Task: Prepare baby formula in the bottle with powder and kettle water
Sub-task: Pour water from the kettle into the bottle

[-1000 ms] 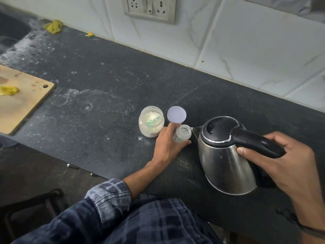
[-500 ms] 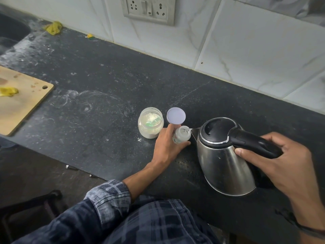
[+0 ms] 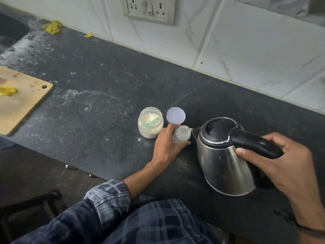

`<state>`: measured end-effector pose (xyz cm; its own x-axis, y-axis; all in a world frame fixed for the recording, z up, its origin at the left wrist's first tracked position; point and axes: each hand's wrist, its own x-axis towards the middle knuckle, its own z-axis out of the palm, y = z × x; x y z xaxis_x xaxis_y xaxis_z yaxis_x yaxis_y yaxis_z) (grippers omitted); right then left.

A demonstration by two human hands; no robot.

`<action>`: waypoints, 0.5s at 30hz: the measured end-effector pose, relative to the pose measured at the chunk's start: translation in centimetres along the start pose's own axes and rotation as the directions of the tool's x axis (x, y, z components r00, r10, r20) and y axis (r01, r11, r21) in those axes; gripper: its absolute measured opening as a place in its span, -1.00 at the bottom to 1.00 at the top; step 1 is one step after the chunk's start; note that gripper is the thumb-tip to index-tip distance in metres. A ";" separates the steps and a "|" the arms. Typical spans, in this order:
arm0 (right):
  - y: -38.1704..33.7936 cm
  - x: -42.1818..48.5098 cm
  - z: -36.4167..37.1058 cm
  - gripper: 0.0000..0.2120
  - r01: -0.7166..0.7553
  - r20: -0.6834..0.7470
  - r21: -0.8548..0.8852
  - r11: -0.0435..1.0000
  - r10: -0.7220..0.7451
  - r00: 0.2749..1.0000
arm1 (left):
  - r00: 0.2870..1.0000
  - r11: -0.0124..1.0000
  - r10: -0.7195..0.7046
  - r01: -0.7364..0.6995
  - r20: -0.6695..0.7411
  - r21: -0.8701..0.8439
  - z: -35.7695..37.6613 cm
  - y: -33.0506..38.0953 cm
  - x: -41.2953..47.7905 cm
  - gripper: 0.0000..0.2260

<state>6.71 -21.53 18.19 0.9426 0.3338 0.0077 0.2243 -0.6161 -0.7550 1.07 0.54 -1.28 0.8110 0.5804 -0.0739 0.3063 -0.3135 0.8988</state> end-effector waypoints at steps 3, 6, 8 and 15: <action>0.0 0.0 0.0 -0.72 0.001 -0.005 0.004 1.000 -0.001 1.000 | 1.000 1.000 -0.001 0.001 -0.001 0.001 0.0 0.0 0.1 -0.47; 0.0 0.0 0.0 -0.71 0.005 -0.002 0.000 1.000 -0.005 1.000 | 1.000 1.000 0.001 -0.001 0.002 -0.003 0.0 -0.1 0.1 -0.46; 0.0 0.0 0.0 -0.71 0.004 -0.003 0.001 1.000 -0.004 1.000 | 1.000 1.000 0.001 -0.001 0.002 -0.007 0.1 -0.1 0.1 -0.46; 0.2 0.0 0.1 -0.71 0.004 -0.006 -0.006 1.000 -0.004 1.000 | 1.000 1.000 -0.010 0.010 0.001 -0.013 0.2 -0.2 0.2 -0.46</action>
<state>6.77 -21.55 17.96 0.9431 0.3322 0.0147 0.2298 -0.6189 -0.7511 1.22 0.59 -1.53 0.8083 0.5830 -0.0827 0.3076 -0.2984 0.9035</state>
